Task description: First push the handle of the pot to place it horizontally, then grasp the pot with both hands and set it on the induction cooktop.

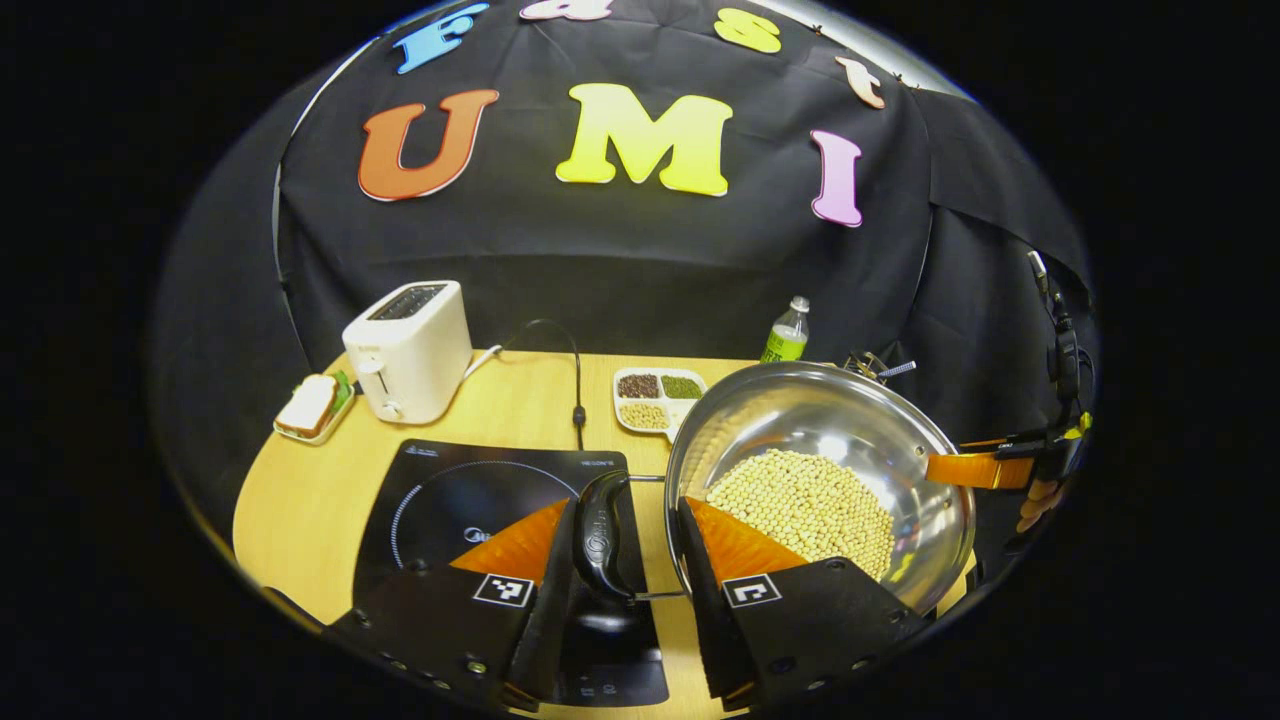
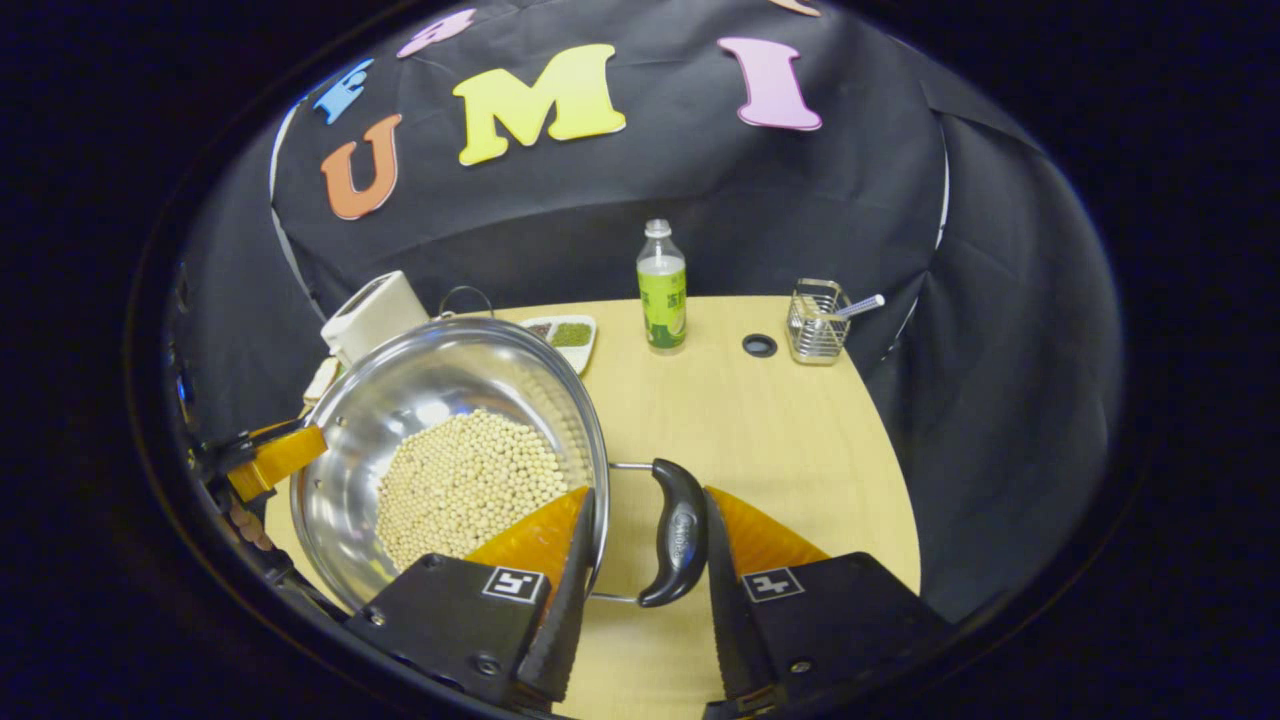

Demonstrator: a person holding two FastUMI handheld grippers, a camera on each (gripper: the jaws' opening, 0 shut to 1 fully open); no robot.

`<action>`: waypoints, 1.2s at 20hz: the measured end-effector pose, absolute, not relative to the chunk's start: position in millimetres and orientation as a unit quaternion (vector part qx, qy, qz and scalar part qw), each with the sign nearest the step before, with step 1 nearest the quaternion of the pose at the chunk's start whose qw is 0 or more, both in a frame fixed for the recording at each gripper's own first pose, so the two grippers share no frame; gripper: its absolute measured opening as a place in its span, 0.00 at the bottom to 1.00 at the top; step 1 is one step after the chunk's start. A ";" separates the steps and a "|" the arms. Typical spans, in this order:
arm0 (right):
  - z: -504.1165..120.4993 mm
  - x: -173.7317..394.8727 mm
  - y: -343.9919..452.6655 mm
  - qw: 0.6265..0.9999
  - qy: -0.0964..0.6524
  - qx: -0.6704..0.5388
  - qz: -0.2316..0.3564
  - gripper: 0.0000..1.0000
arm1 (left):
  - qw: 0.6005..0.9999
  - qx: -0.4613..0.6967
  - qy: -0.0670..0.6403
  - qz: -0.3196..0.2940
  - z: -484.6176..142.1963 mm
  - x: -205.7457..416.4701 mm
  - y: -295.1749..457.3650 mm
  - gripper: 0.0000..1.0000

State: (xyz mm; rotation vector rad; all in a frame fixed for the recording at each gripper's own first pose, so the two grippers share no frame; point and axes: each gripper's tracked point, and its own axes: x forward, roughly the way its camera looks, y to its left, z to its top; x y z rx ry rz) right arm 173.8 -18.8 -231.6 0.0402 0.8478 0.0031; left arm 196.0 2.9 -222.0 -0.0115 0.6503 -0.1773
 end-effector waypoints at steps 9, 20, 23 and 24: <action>-204.9 195.3 70.0 0.918 0.395 0.011 0.036 0.56 | 0.956 -0.007 0.288 -0.047 -182.5 195.1 84.4 0.54; -239.2 225.2 171.5 0.908 0.415 -0.008 0.059 0.57 | 0.952 -0.023 0.307 0.005 -205.1 204.6 186.6 0.54; -258.2 231.0 191.1 0.901 0.428 -0.012 0.066 0.57 | 0.948 -0.027 0.316 0.017 -209.4 203.3 195.4 0.54; -265.6 232.9 196.4 0.899 0.432 -0.015 0.068 0.56 | 0.946 -0.030 0.321 0.021 -215.3 203.8 202.8 0.54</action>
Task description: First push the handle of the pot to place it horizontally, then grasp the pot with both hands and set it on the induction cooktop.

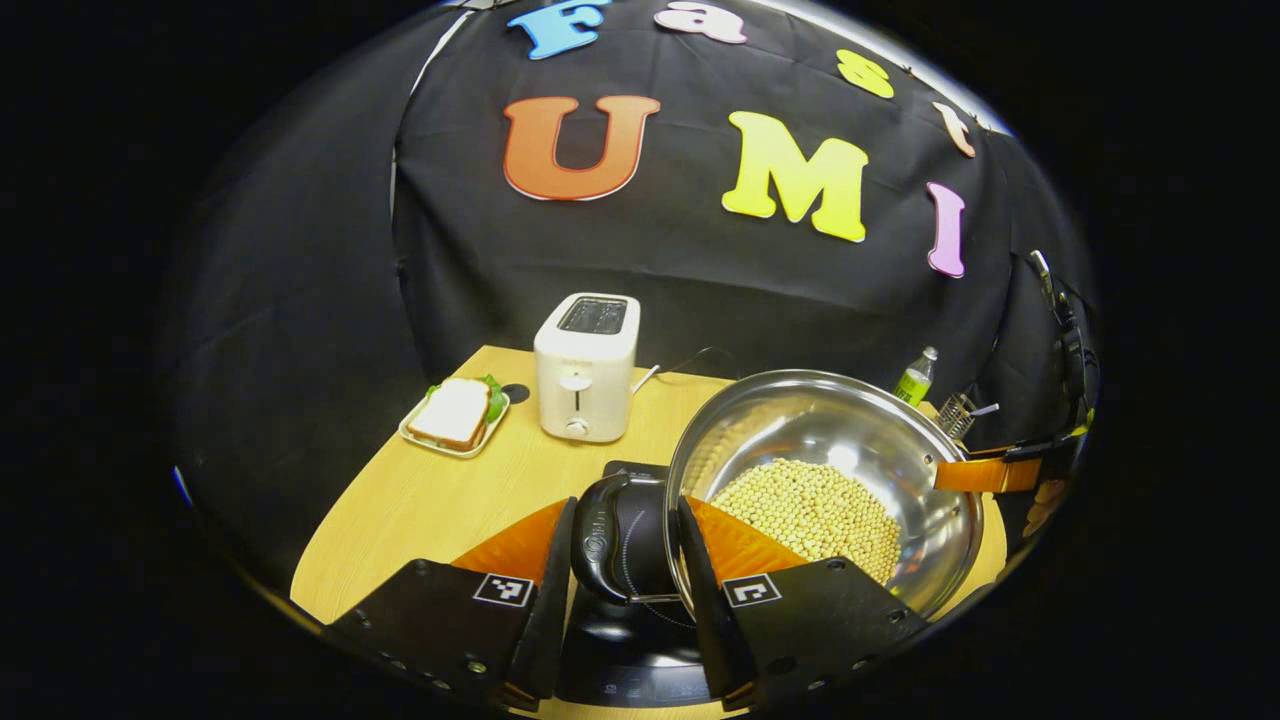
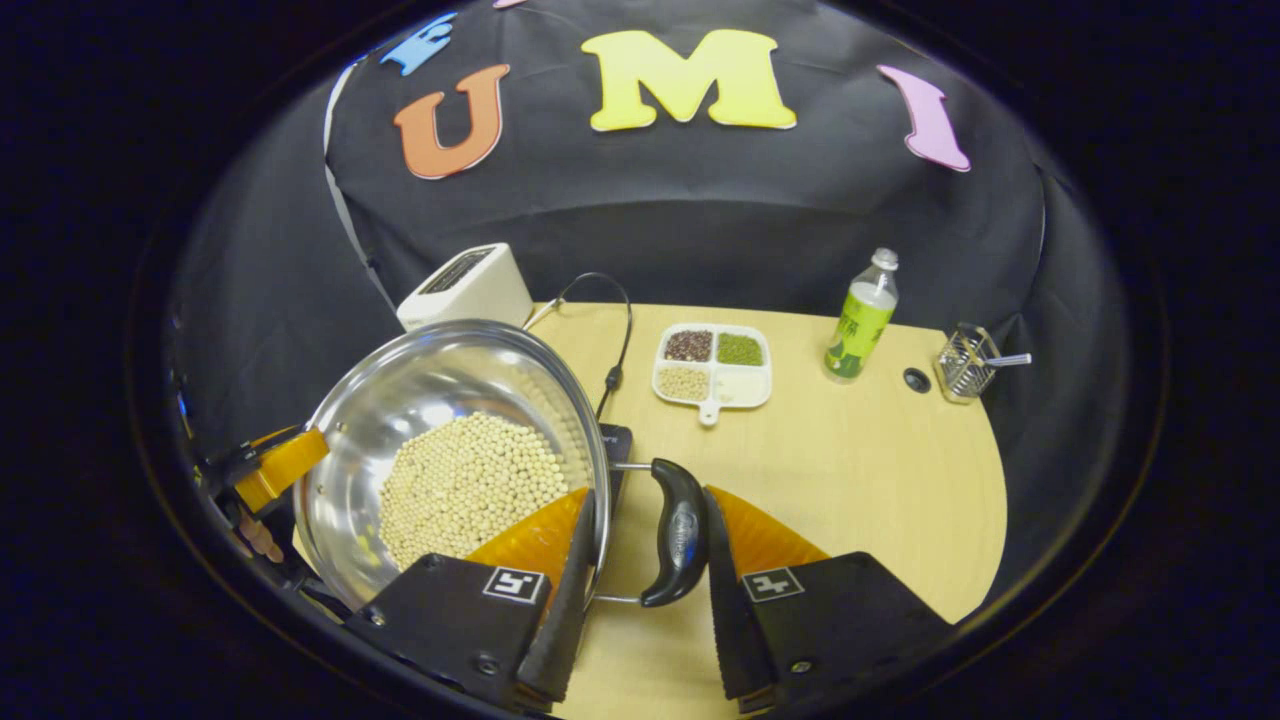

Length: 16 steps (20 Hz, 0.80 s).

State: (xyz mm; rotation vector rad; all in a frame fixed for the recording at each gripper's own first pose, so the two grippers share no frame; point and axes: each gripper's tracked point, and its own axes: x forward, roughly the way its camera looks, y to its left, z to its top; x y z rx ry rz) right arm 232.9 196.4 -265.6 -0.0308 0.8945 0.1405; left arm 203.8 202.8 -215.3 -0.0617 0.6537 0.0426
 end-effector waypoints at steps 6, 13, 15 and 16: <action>-309.9 245.3 215.5 0.889 0.454 -0.013 0.065 0.57 | 0.935 -0.030 0.351 0.037 -269.6 217.1 236.2 0.54; -336.1 255.3 220.3 0.901 0.427 -0.027 0.065 0.57 | 0.939 -0.037 0.341 0.036 -297.3 226.5 250.0 0.54; -337.5 256.5 220.8 0.905 0.420 -0.025 0.072 0.58 | 0.941 -0.040 0.335 0.035 -296.9 224.0 248.4 0.54; -336.4 256.9 220.8 0.906 0.415 -0.024 0.075 0.58 | 0.943 -0.039 0.330 0.034 -295.8 225.1 248.5 0.54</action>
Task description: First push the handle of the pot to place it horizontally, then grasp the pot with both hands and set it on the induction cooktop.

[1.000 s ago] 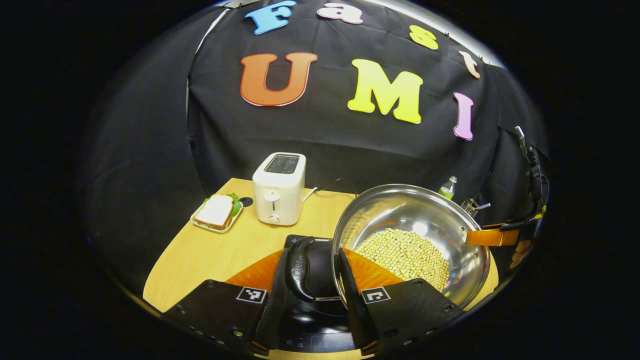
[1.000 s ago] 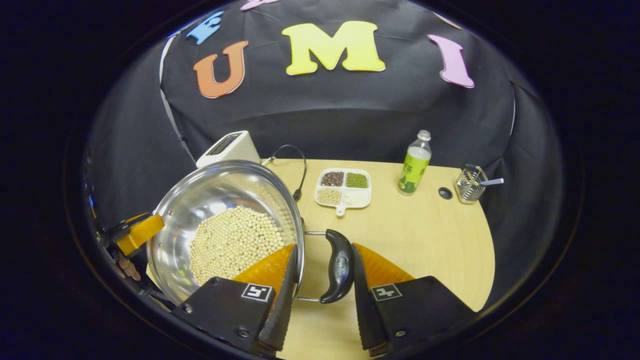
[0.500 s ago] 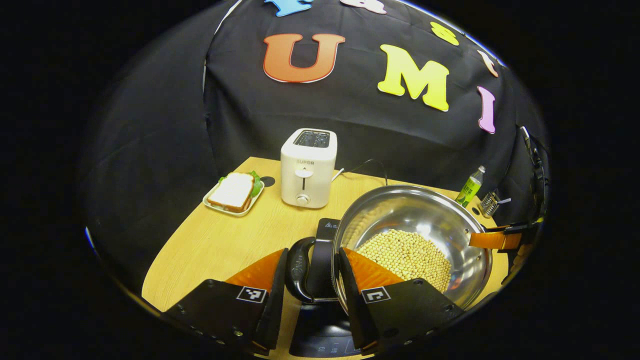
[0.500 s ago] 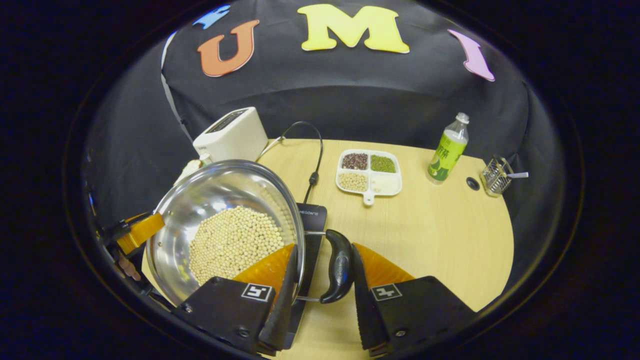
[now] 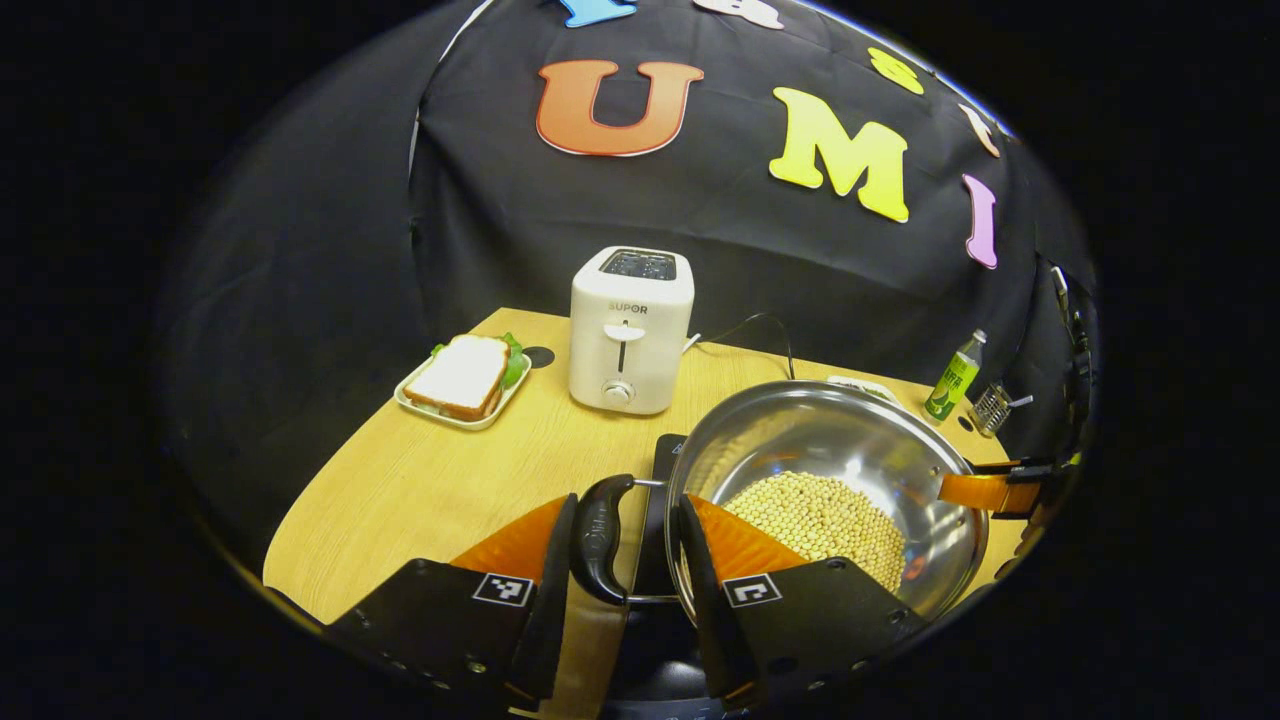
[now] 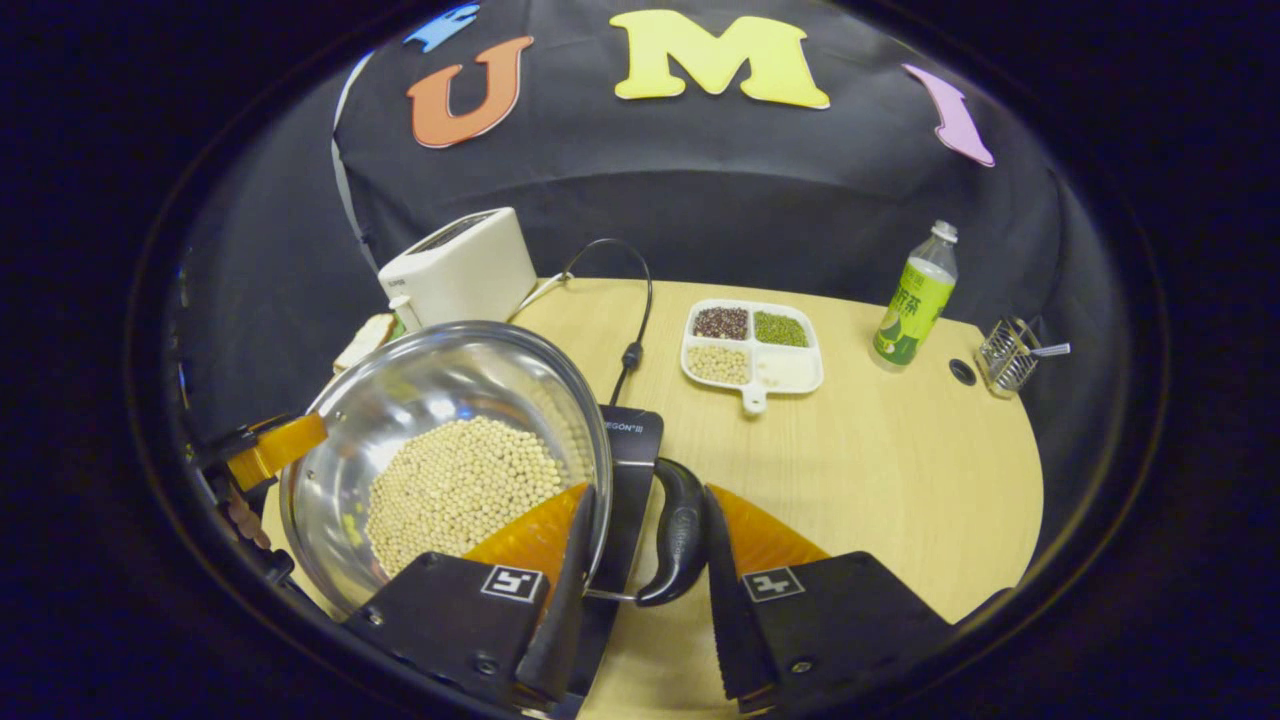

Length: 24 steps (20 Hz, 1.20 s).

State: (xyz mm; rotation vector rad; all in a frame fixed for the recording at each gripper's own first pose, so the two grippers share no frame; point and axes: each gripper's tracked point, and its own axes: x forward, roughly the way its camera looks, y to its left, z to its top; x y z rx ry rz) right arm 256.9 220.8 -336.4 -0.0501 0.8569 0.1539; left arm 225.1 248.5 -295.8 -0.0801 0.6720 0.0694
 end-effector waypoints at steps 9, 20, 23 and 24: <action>-334.6 260.7 221.4 0.920 0.382 -0.003 0.081 0.59 | 0.945 -0.038 0.322 0.033 -293.8 224.1 249.6 0.55; -319.1 270.0 221.7 0.949 0.299 0.048 0.087 0.64 | 0.961 -0.039 0.263 0.068 -259.8 221.7 264.2 0.63; -300.8 269.9 218.3 0.958 0.266 0.043 0.102 0.72 | 0.966 -0.043 0.245 0.071 -243.2 200.1 257.5 0.80; -295.1 265.3 216.6 0.959 0.261 0.041 0.103 0.88 | 0.967 -0.042 0.241 0.070 -233.8 193.0 255.3 0.84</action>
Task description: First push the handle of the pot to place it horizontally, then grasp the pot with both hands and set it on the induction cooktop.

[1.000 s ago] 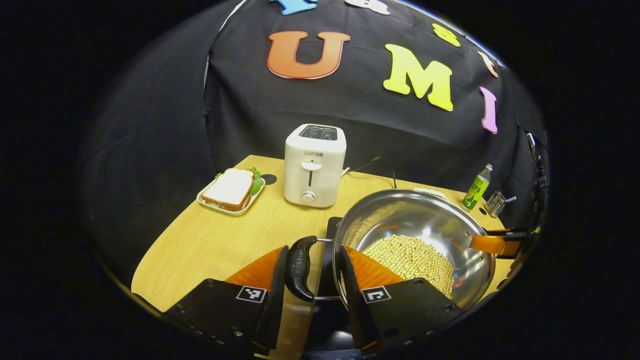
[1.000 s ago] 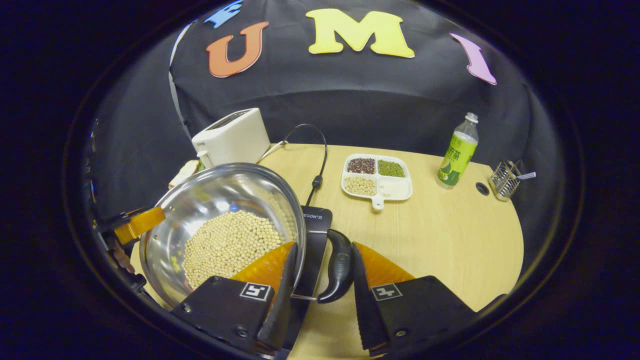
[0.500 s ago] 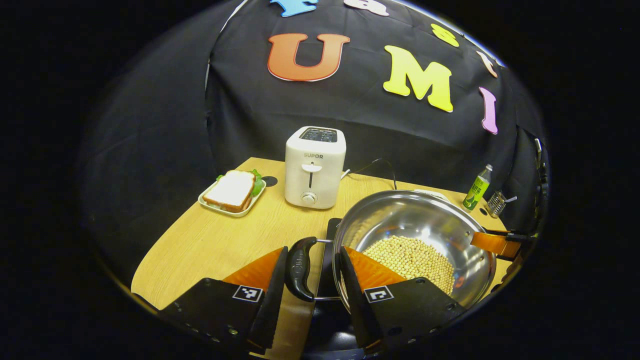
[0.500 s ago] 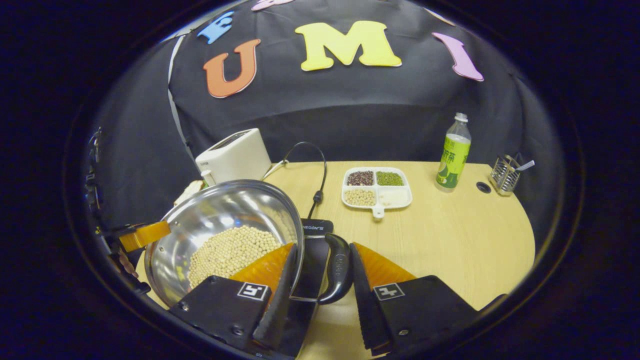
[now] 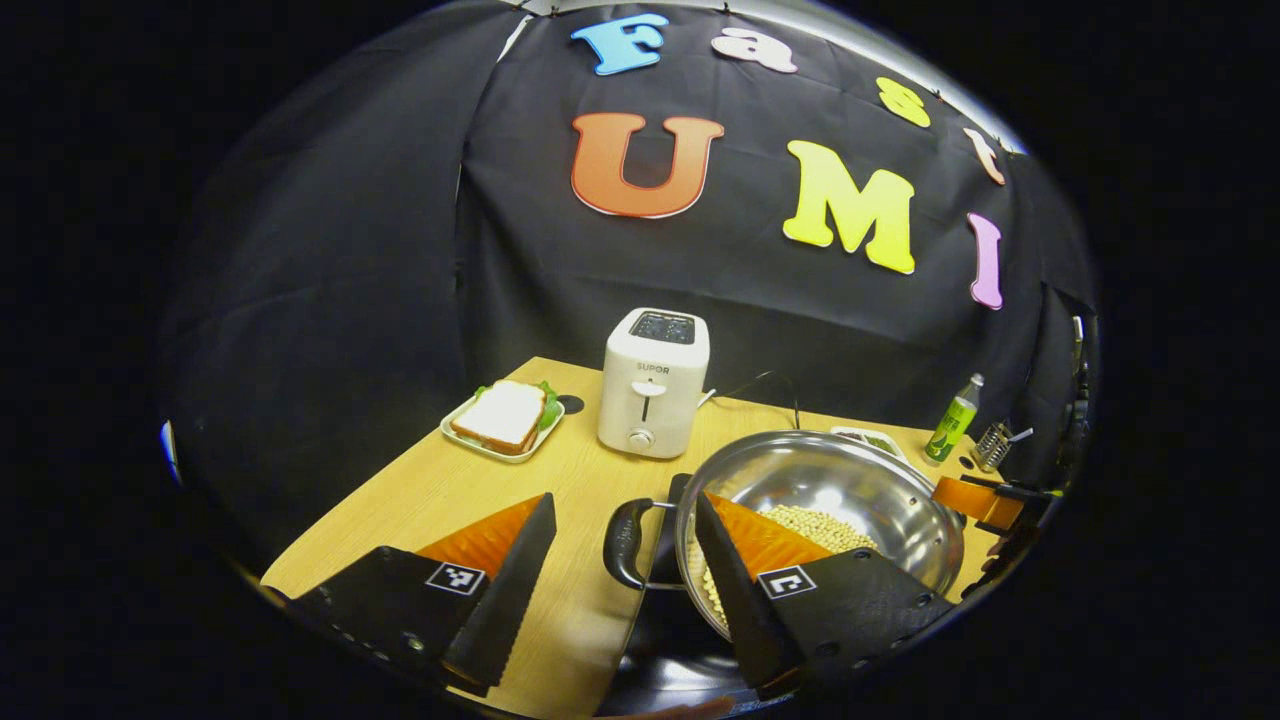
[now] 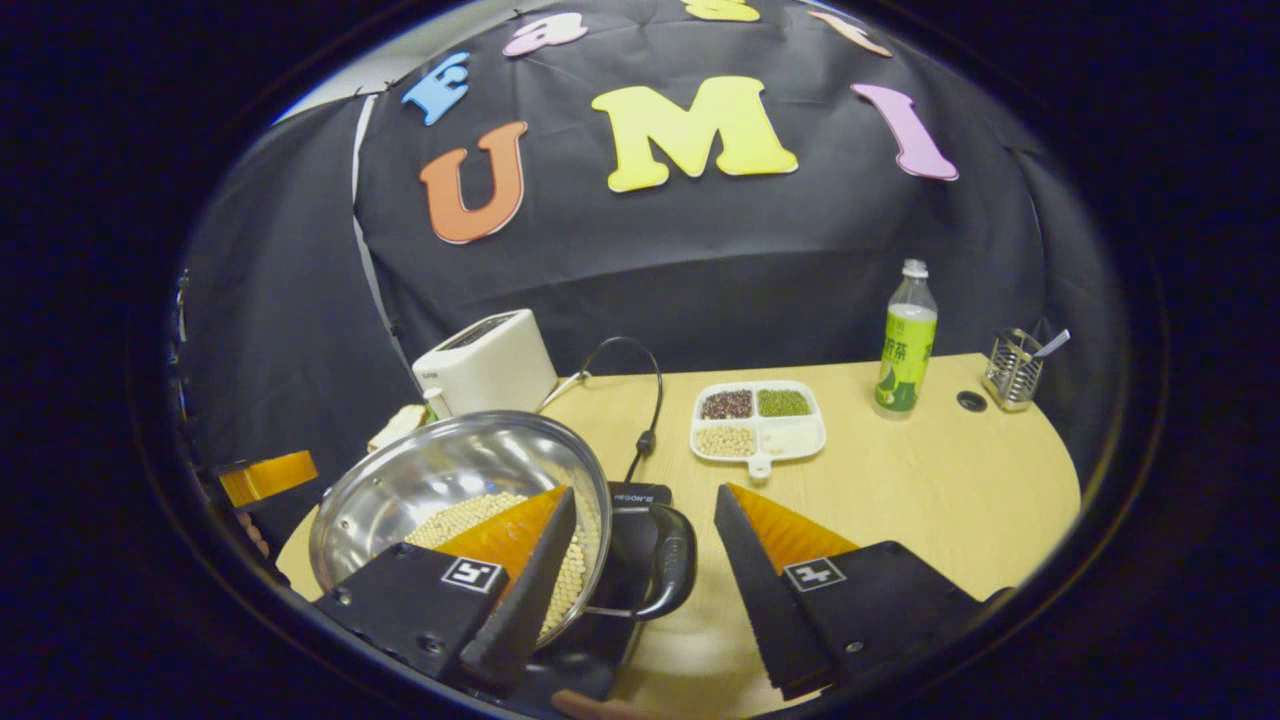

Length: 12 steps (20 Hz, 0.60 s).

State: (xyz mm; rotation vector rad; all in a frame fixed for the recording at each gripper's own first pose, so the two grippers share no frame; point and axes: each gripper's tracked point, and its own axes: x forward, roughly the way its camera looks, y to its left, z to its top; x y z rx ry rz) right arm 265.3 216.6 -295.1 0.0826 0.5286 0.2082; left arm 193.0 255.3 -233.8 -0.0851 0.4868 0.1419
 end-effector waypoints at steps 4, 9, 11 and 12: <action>-269.9 237.5 199.0 0.965 0.236 0.052 0.099 0.93 | 0.971 -0.037 0.226 0.066 -212.6 164.3 235.4 0.95; -229.3 185.8 149.6 0.979 0.178 0.054 0.086 0.94 | 0.983 -0.003 0.171 0.072 -172.8 126.2 206.0 0.95; -215.2 158.9 124.7 0.983 0.154 0.055 0.077 0.95 | 0.985 0.010 0.158 0.071 -160.7 107.8 190.3 0.95; -208.2 144.0 113.9 0.985 0.147 0.048 0.079 0.96 | 0.985 0.014 0.154 0.072 -156.1 99.3 183.5 0.96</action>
